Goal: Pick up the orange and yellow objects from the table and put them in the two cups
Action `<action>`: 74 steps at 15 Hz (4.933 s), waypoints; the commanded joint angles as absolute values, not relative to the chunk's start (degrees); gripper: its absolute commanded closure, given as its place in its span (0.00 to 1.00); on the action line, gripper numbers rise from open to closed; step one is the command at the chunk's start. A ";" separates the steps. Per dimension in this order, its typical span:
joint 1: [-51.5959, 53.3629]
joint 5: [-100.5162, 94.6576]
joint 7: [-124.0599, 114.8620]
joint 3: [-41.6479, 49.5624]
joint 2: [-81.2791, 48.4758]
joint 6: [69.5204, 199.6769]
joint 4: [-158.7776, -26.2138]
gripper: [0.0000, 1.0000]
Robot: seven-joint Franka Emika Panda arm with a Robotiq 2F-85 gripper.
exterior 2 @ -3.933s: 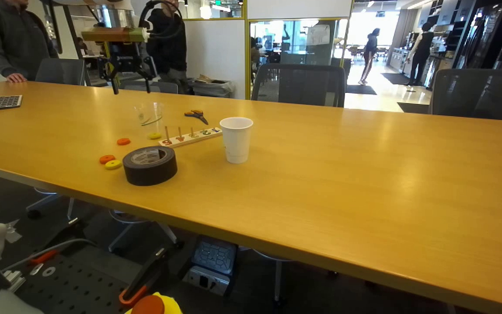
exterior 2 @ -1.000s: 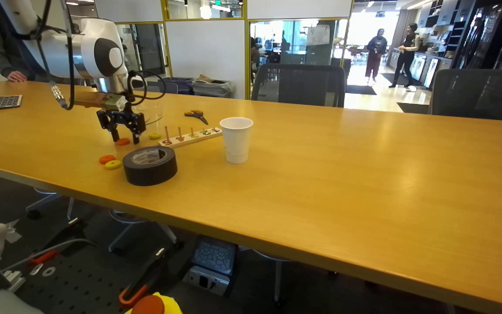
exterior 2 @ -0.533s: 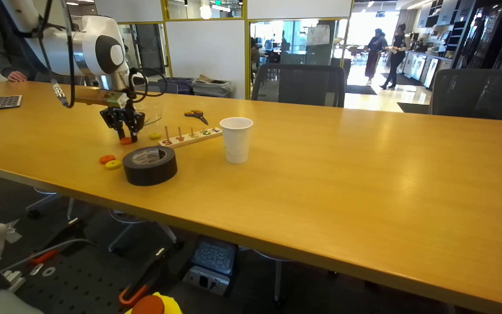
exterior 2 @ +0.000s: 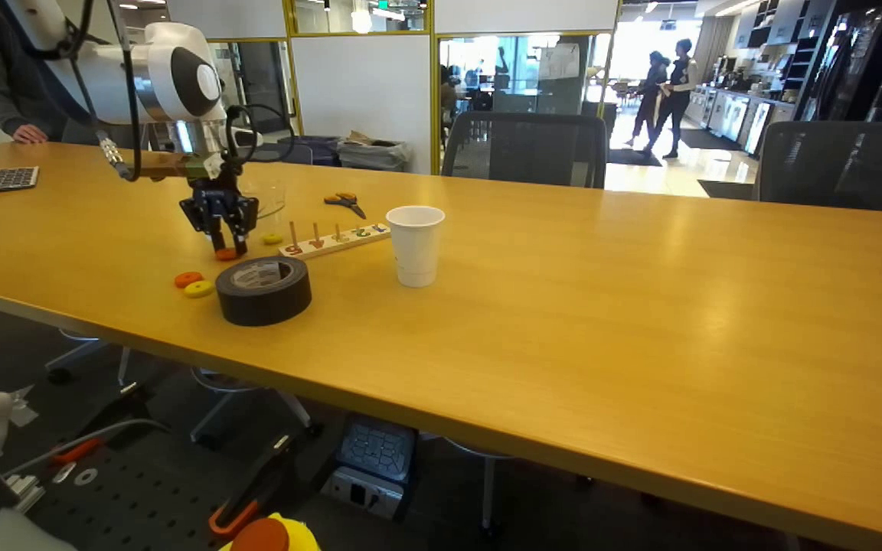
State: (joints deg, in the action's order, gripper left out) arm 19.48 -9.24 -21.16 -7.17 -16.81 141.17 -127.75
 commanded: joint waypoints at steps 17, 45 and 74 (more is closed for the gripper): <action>0.44 -26.98 -31.21 -0.18 4.25 132.13 -129.65 0.80; -3.66 -14.07 -29.33 4.64 -2.97 135.91 -128.45 0.27; 12.86 10.06 38.54 -7.89 5.98 135.81 -148.44 0.00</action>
State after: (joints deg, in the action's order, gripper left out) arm 11.20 7.65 31.02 -6.91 5.06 134.38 -146.38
